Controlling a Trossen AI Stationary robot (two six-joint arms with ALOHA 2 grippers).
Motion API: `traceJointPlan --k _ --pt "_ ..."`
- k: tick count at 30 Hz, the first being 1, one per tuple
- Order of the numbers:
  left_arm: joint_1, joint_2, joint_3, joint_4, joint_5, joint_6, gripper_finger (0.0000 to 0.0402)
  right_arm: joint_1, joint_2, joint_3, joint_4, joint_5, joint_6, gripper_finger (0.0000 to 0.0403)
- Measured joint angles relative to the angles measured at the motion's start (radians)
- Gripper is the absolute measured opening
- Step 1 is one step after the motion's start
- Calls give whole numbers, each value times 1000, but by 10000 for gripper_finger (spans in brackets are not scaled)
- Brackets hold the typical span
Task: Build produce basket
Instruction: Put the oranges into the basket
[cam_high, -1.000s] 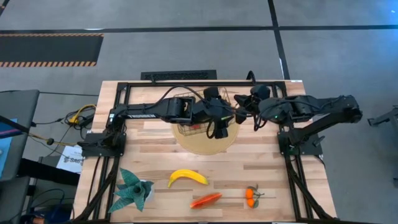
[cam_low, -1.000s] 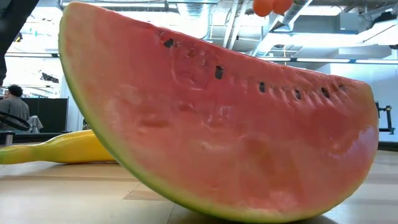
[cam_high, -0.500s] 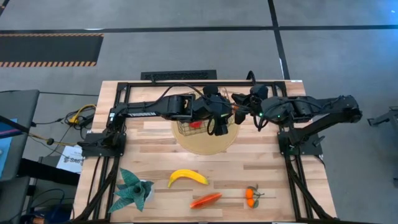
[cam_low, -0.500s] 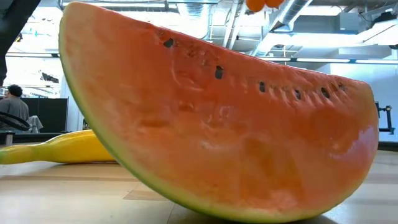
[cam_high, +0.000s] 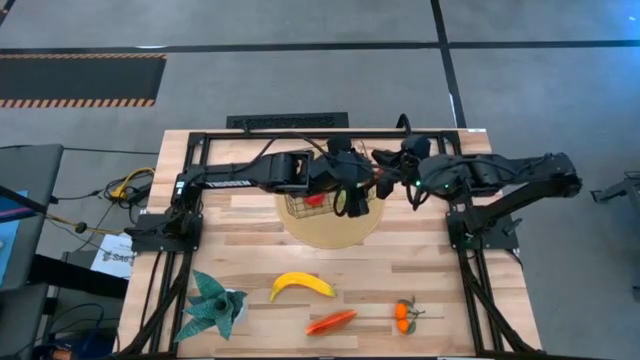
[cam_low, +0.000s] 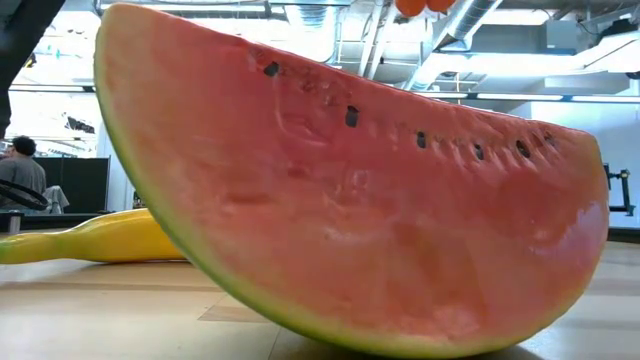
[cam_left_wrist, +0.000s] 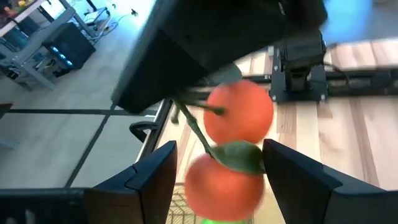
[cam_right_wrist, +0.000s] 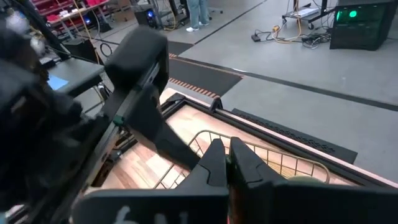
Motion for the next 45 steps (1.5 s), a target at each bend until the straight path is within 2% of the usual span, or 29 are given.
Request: traceJointPlan --k 3,5,11,12,26,29,32,40,45 --pt "8 0 0 8 0 -26 211 -1 3 0 -2 0 0 1" --pt "13 -1 0 0 -1 -29 184 -3 2 0 0 1 0 1" --pt "13 -1 0 -3 20 10 30 -1 3 0 -2 14 -5 1" --pt "13 -1 0 -1 31 14 16 1 3 0 -4 17 -5 1" --pt "17 -1 0 -1 32 25 0 1 3 0 -2 23 -10 3" --pt "20 -1 0 -5 34 24 0 1 3 0 -1 -4 -11 12" --pt "21 -1 0 -5 35 24 0 1 3 0 0 -16 -11 37" --pt "21 -1 0 -14 35 24 0 6 -1 0 3 -20 -37 136" --pt "22 -1 0 -34 31 24 0 6 -26 10 46 -23 -123 192"
